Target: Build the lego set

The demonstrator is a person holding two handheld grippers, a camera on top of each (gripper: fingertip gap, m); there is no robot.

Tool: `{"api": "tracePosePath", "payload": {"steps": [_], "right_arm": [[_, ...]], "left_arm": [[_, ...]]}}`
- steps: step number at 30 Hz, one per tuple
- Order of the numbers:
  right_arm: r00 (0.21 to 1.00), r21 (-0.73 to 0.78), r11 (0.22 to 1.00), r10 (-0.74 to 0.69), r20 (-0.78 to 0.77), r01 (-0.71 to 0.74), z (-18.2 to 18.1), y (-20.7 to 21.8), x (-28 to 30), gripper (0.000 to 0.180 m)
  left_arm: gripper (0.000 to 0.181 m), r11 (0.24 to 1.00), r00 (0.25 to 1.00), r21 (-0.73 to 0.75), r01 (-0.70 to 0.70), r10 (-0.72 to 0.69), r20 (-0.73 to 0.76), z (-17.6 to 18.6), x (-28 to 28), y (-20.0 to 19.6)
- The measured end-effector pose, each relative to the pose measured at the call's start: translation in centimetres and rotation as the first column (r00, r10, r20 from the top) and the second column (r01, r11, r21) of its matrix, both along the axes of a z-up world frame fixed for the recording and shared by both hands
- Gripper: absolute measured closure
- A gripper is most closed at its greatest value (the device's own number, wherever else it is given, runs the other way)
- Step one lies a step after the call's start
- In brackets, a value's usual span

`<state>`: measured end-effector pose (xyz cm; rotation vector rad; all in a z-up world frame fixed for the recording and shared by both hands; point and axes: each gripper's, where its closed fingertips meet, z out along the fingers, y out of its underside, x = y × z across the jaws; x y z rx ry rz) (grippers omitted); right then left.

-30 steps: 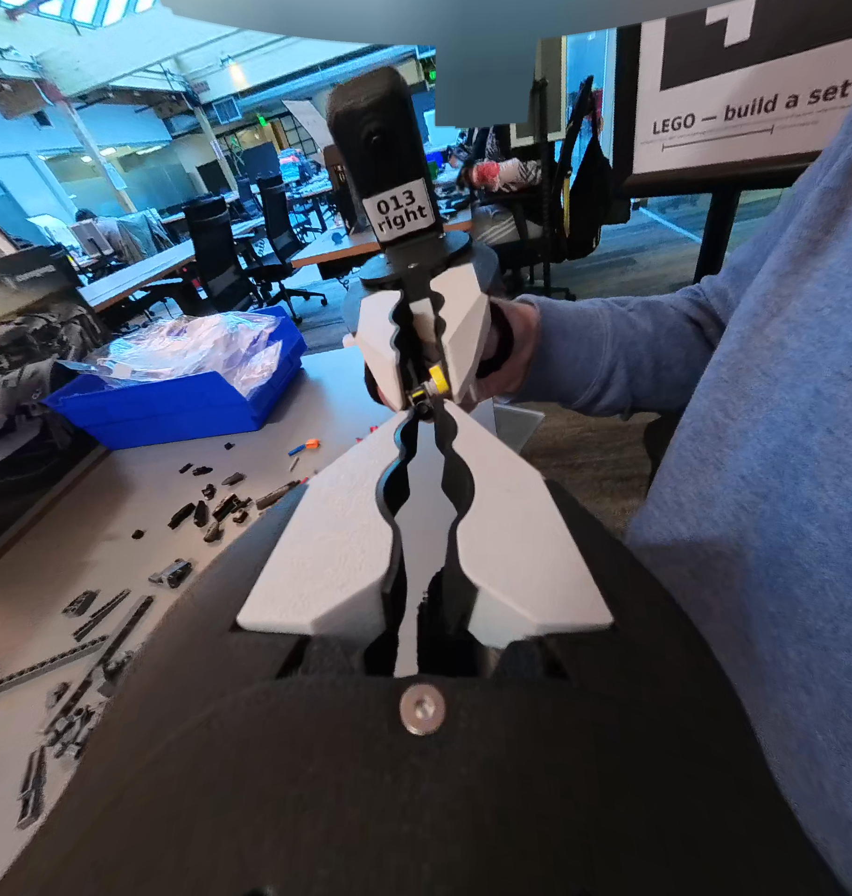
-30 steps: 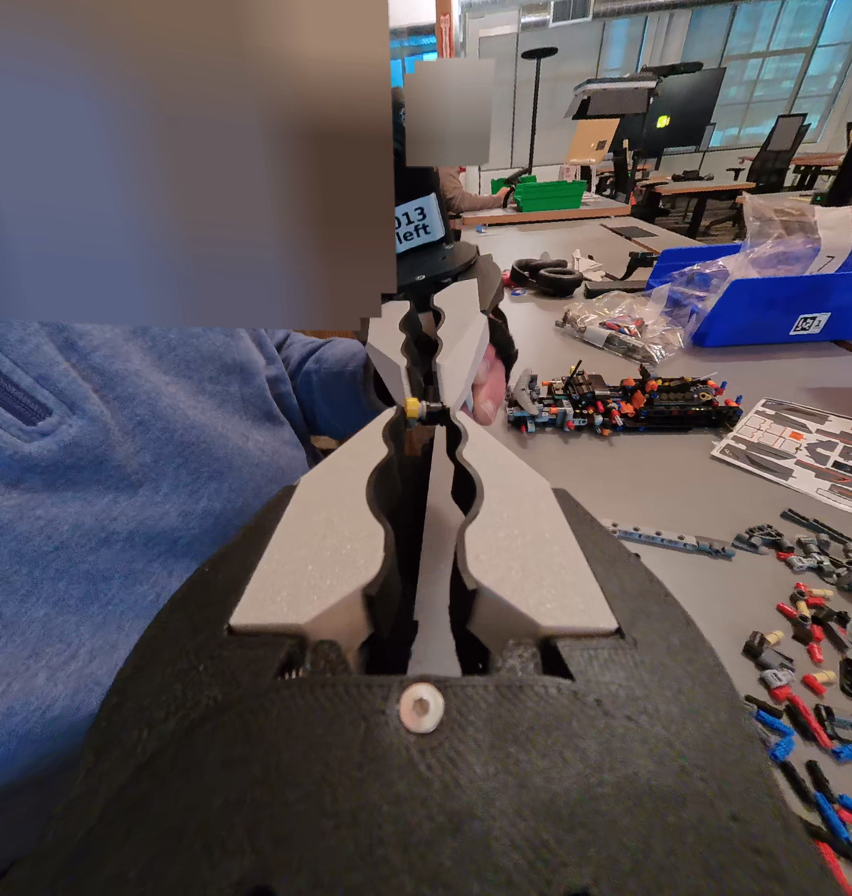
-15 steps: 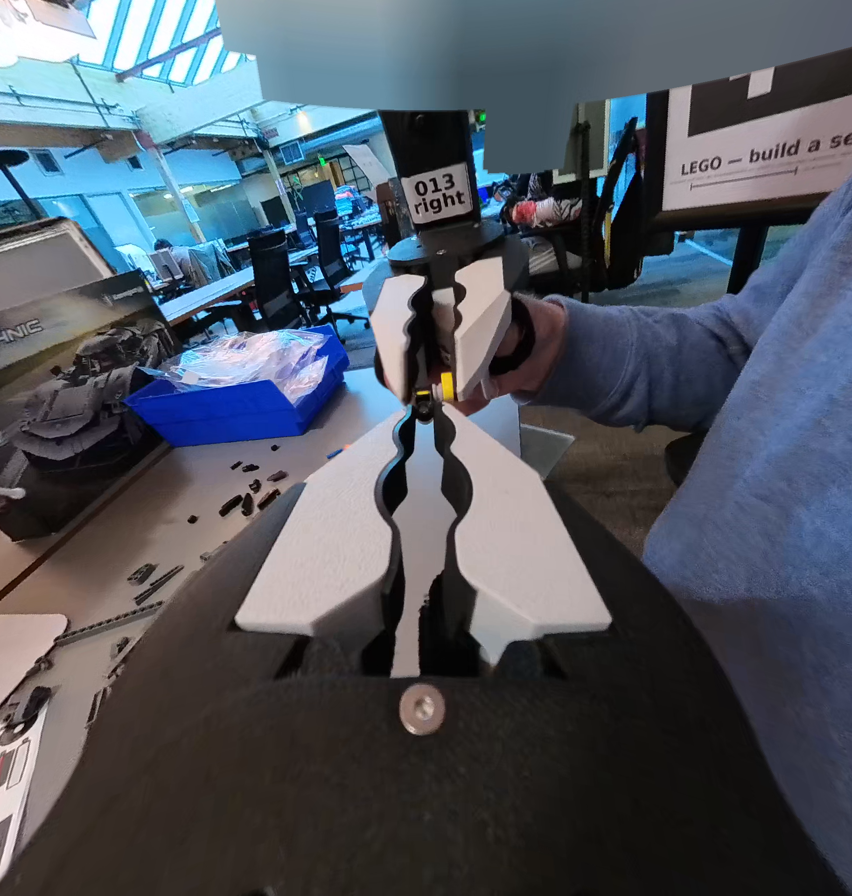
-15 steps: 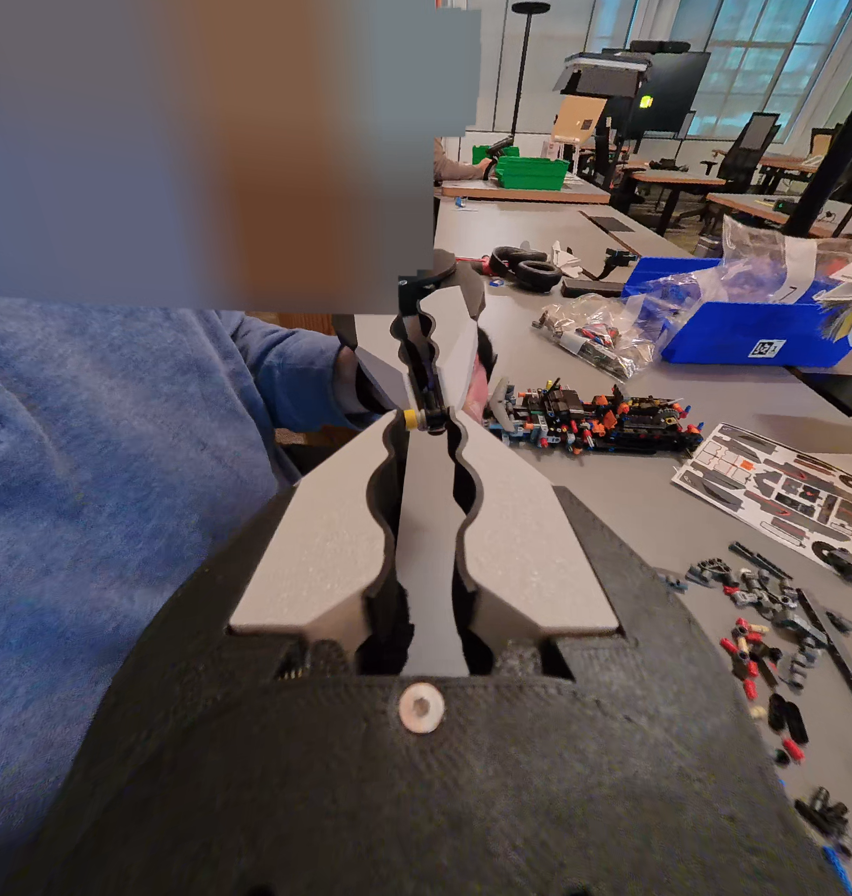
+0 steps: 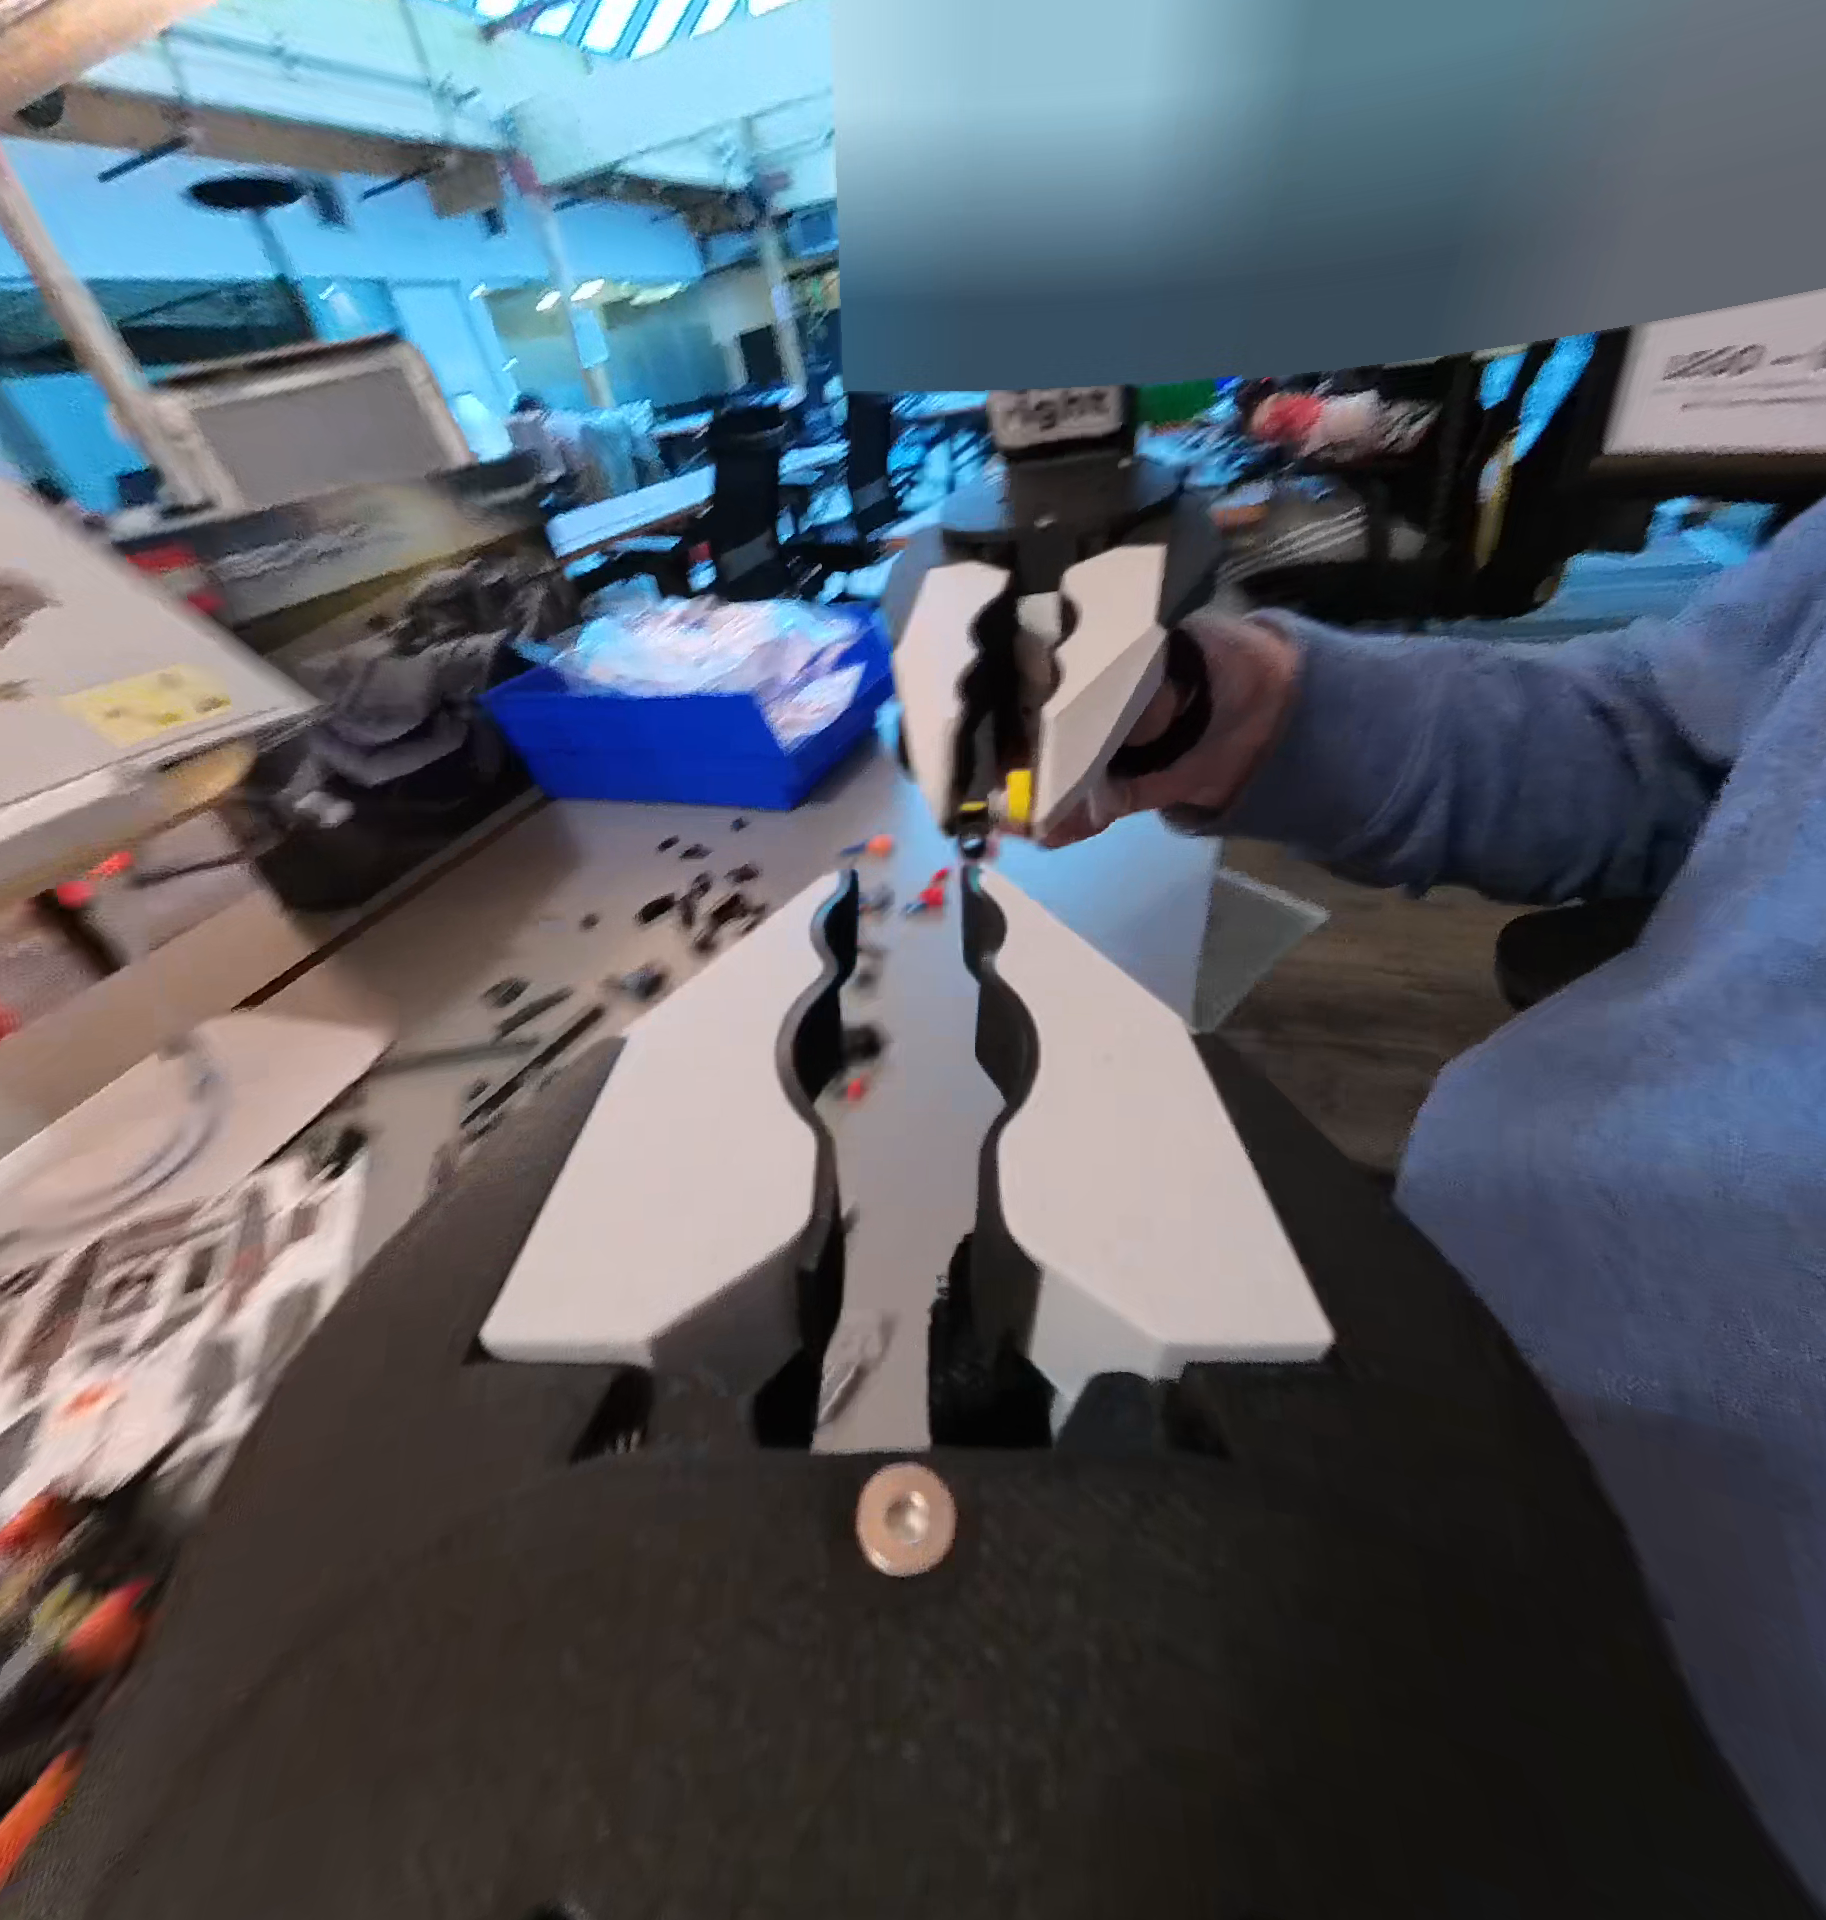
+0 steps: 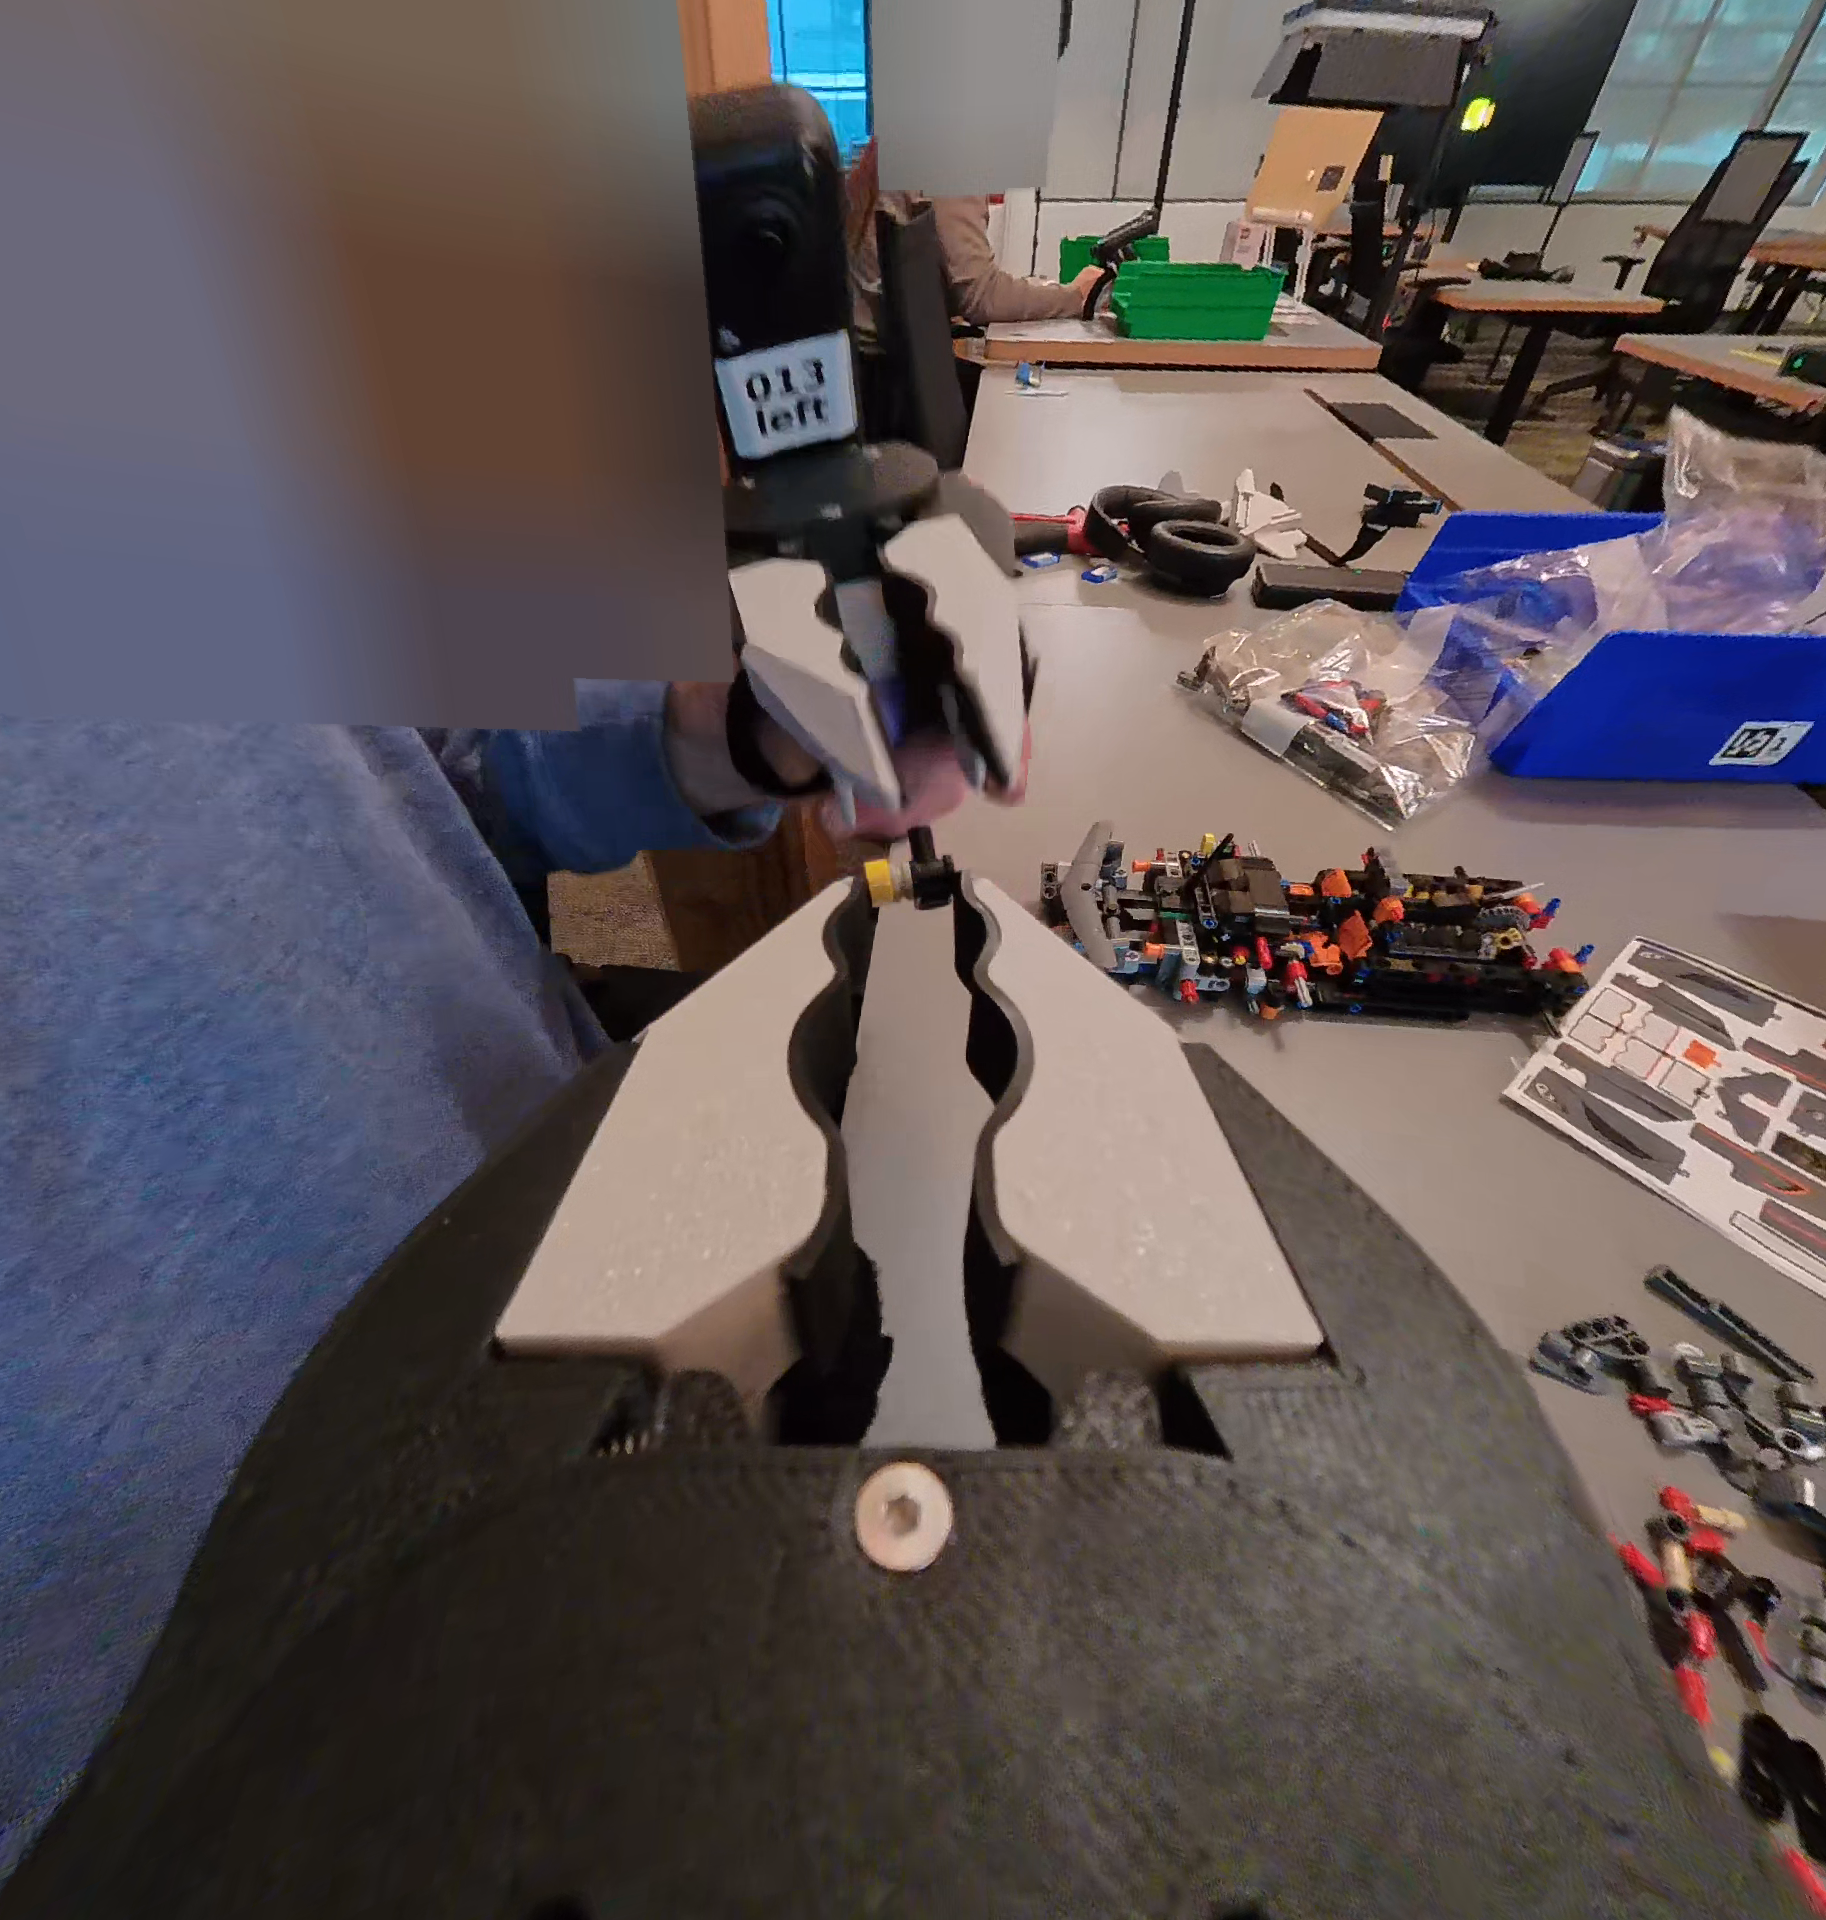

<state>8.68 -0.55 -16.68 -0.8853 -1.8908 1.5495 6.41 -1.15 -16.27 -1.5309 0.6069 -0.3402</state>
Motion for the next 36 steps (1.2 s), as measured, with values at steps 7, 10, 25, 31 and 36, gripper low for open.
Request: {"api": "tracePosePath", "payload": {"steps": [7, 10, 25, 31, 36], "right_arm": [[0.994, 0.048, 0.999, -0.003, 0.111, -0.003, -4.9, -0.4, -5.7, 0.167], [0.988, 0.090, 0.996, -0.043, 0.149, 0.030, -6.9, -0.1, -8.4, 0.167], [0.949, 0.239, 0.968, -0.145, 0.281, 0.077, -13.8, 1.4, -15.8, 0.167], [0.941, 0.269, 0.960, -0.161, 0.298, 0.079, -14.9, 2.4, -16.6, 0.167], [0.939, 0.282, 0.957, -0.150, 0.308, 0.061, -15.5, 2.6, -17.1, 0.167]], "left_arm": [[0.164, 0.924, 0.943, -0.233, -0.304, 0.257, -0.210, -4.8, -10.9, -4.2], [0.167, 0.878, 0.915, -0.285, -0.384, 0.321, -0.244, -7.2, -14.6, -5.2], [0.164, 0.781, 0.906, -0.460, -0.422, 0.386, -0.175, -14.5, -24.0, -4.1], [0.163, 0.788, 0.928, -0.493, -0.367, 0.349, -0.134, -15.5, -23.9, -3.2], [0.162, 0.778, 0.941, -0.543, -0.316, 0.331, -0.073, -16.4, -23.7, -2.6]]}}
